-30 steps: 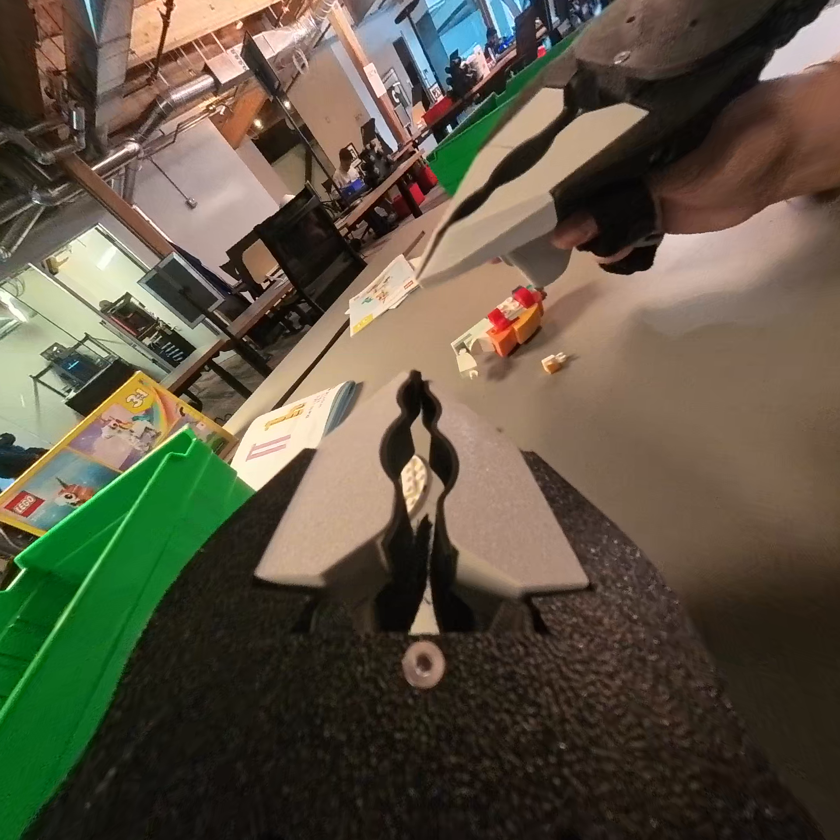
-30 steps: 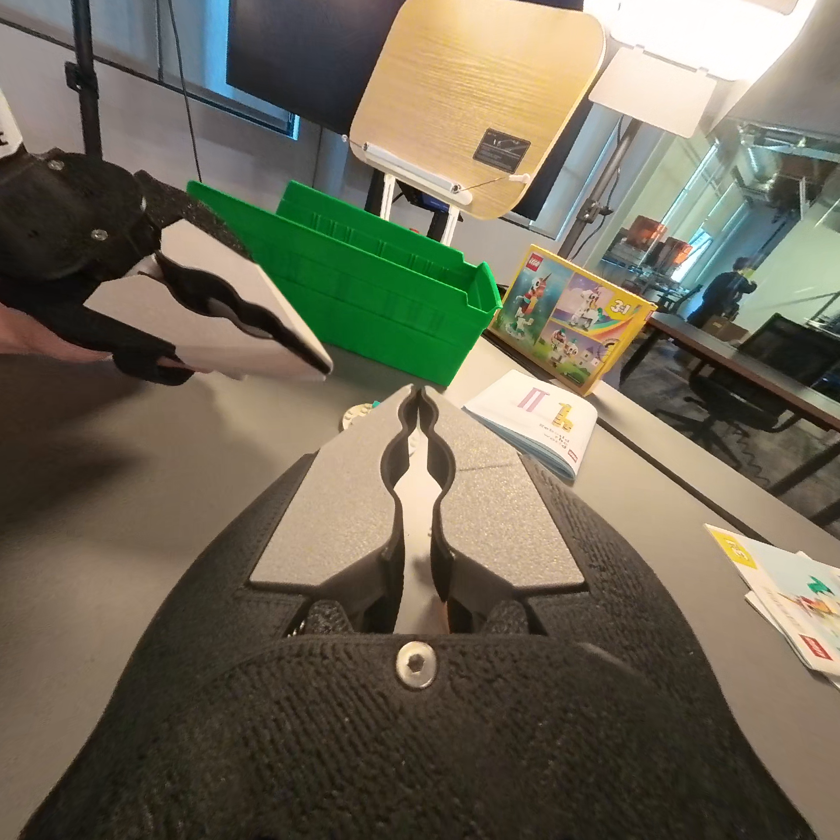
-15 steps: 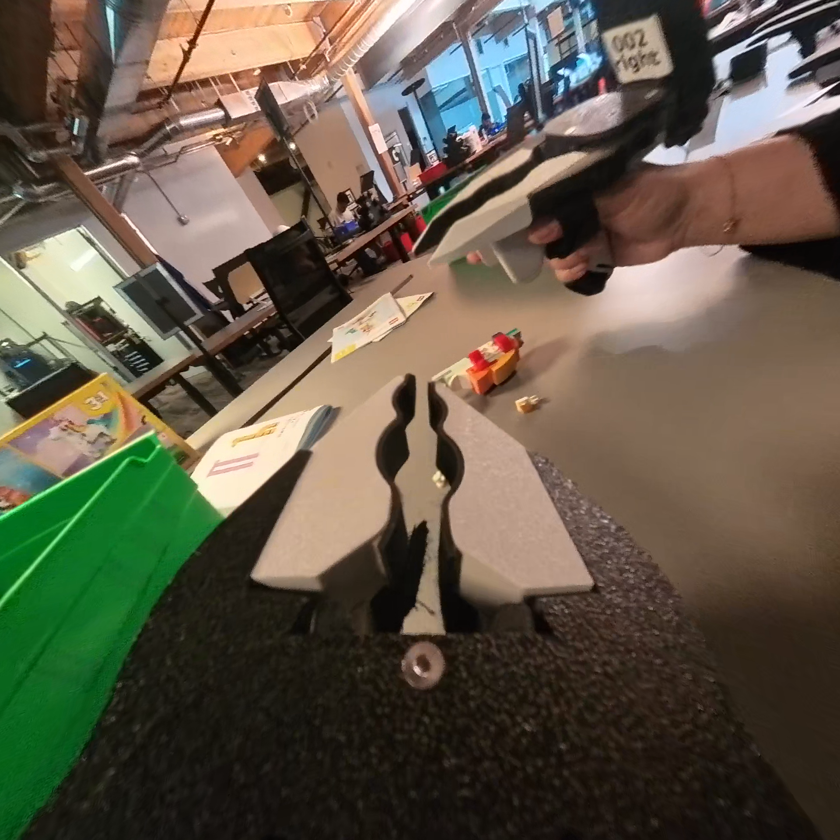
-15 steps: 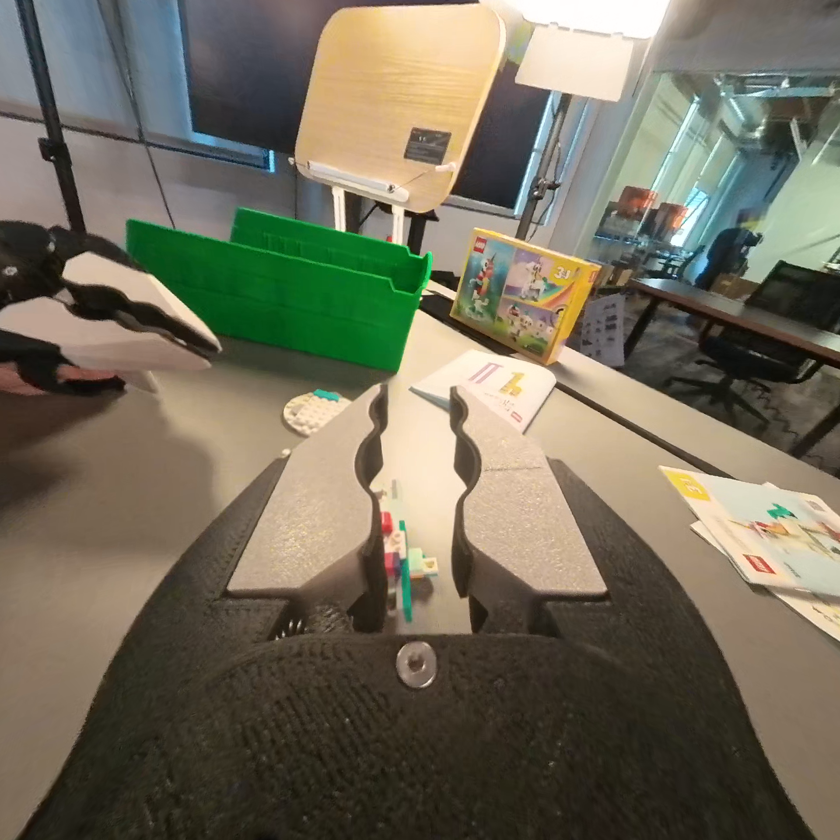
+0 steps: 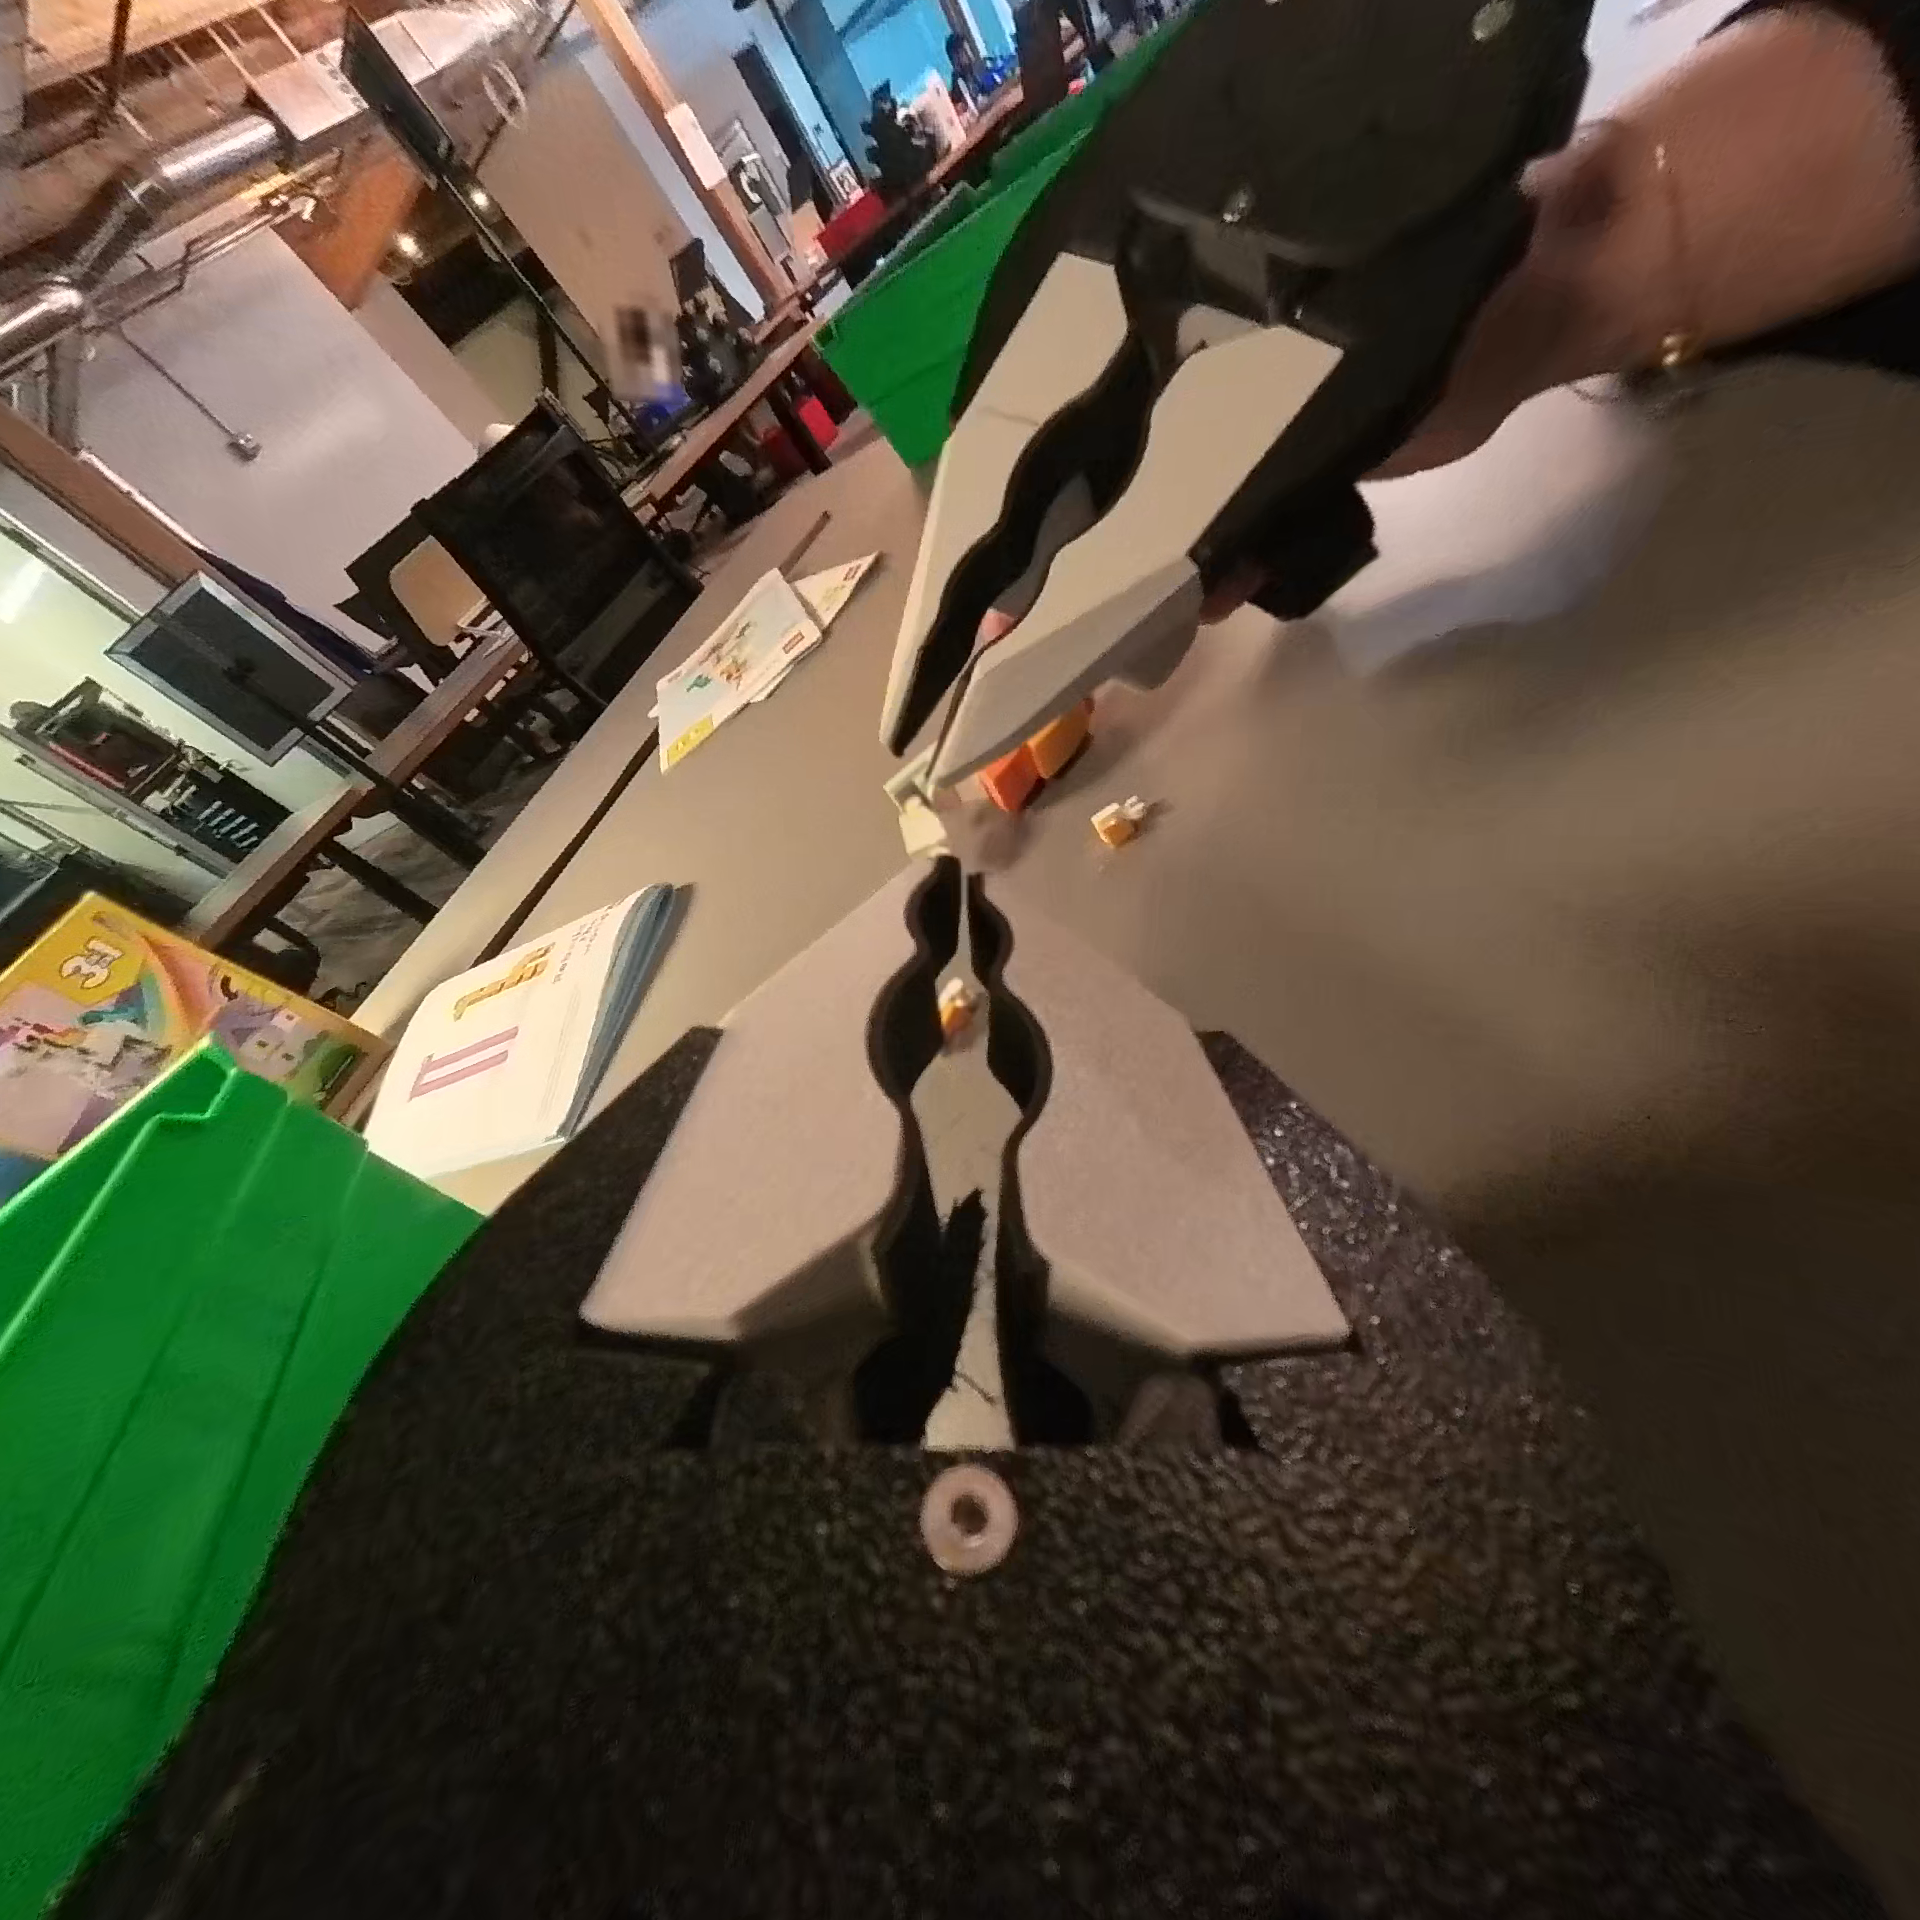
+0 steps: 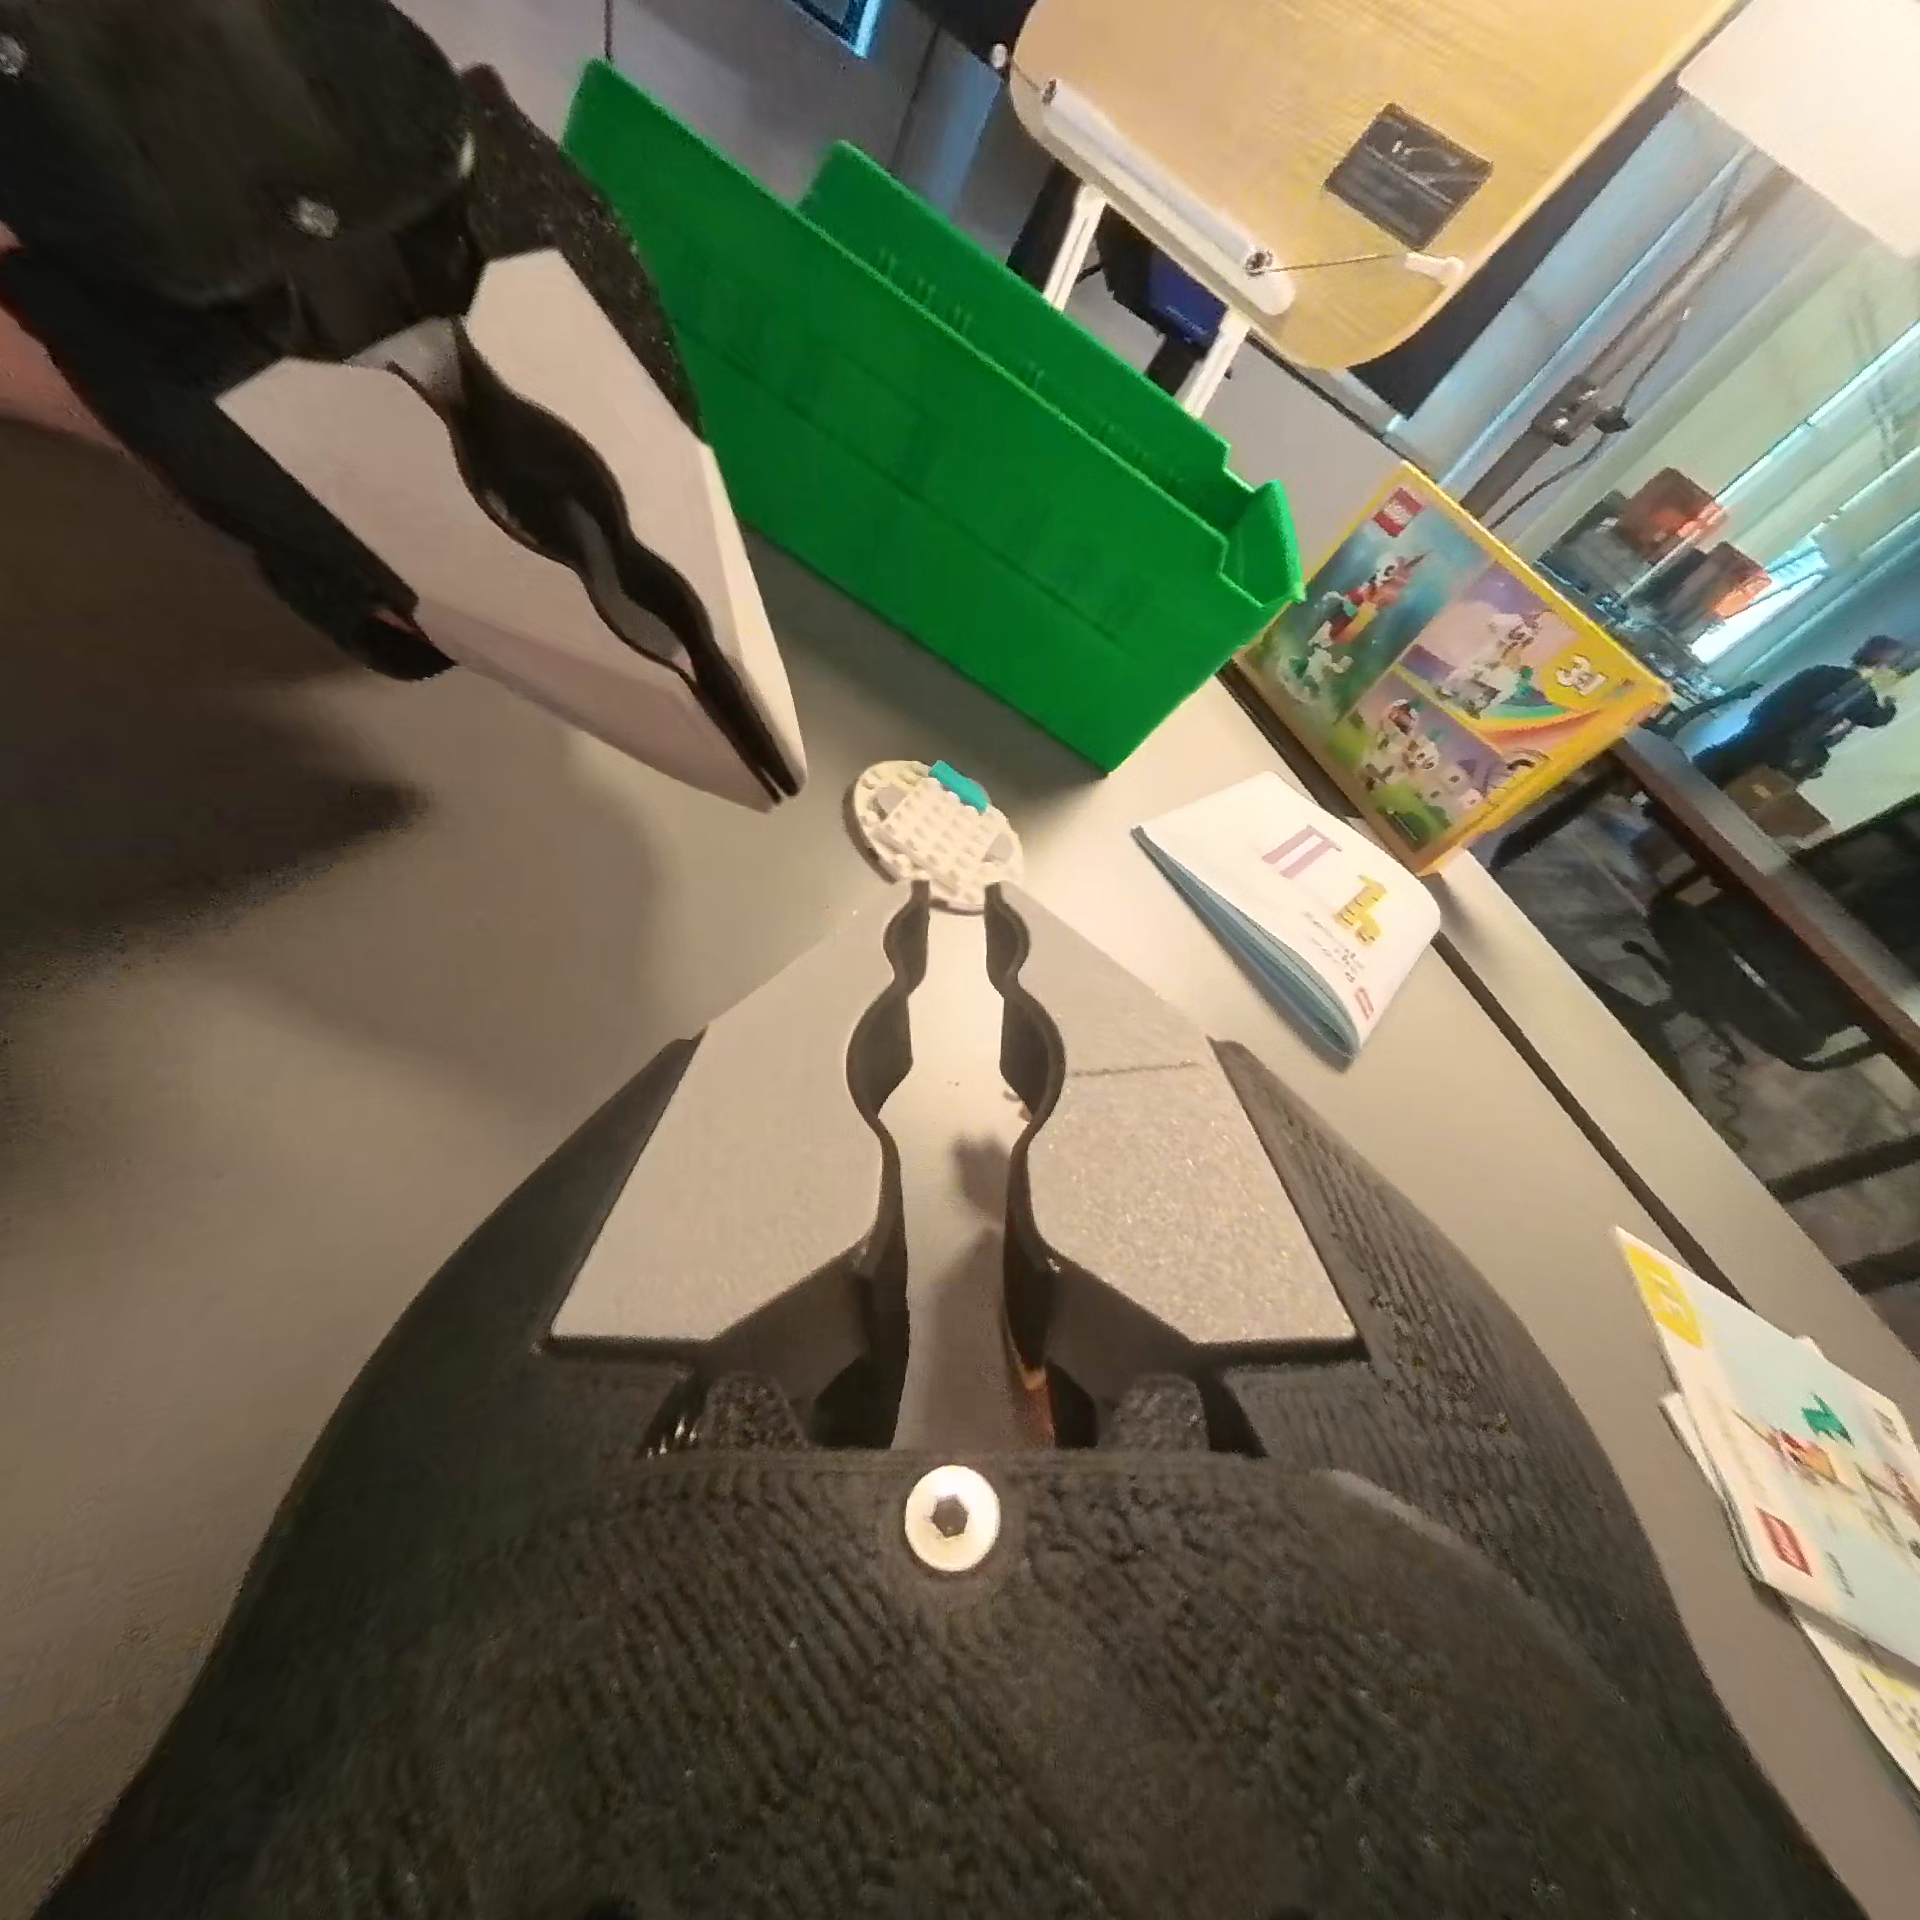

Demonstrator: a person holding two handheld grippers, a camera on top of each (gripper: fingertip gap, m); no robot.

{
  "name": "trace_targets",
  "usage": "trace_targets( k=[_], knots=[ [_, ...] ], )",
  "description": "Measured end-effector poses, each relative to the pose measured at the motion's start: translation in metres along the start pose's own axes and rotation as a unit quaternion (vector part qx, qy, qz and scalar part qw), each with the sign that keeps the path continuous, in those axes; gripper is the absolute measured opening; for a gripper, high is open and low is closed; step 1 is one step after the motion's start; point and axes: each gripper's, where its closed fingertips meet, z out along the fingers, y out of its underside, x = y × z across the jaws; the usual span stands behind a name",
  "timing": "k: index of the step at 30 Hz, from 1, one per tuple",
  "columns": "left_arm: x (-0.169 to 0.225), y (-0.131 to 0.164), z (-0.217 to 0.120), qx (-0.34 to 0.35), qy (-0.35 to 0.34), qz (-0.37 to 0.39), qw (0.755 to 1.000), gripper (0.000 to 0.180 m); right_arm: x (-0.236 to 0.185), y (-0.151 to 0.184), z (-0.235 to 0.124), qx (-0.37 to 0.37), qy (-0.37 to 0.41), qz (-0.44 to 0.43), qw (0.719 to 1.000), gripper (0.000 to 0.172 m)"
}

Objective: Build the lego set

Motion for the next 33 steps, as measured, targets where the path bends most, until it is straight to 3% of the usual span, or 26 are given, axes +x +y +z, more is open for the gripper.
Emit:
trace_targets(
  k=[1,14,22,25,28,31,33],
  knots=[
    [0.001,0.001,0.0,-0.002,0.001,0.006,1.0,0.0,-0.001,0.001,0.001,-0.002,-0.001,-0.004,1.0,0.008],
    [-0.002,-0.003,-0.003,0.011,0.002,-0.009,1.0,0.0,-0.002,0.003,0.001,-0.01,-0.001,-0.005,1.0,0.007],
    [-0.002,-0.001,-0.002,0.002,0.0,-0.007,1.0,0.0,0.011,0.018,0.001,-0.052,0.02,0.035,0.998,0.005],
    [-0.017,-0.002,0.0,-0.006,-0.013,-0.04,0.999,0.0,0.022,0.019,0.002,-0.077,0.023,0.055,0.995,0.003],
    [-0.061,-0.028,0.0,-0.024,-0.043,-0.019,0.999,0.0,0.039,-0.016,-0.001,-0.065,0.006,0.05,0.997,0.0],
    [-0.108,-0.072,-0.002,-0.055,-0.044,0.008,0.997,0.0,0.066,-0.057,-0.008,-0.089,0.001,-0.035,0.995,0.0],
    [-0.119,-0.093,-0.005,-0.09,-0.01,0.021,0.996,0.0,0.078,-0.08,-0.018,-0.121,-0.009,-0.09,0.989,0.0]
  ],
)
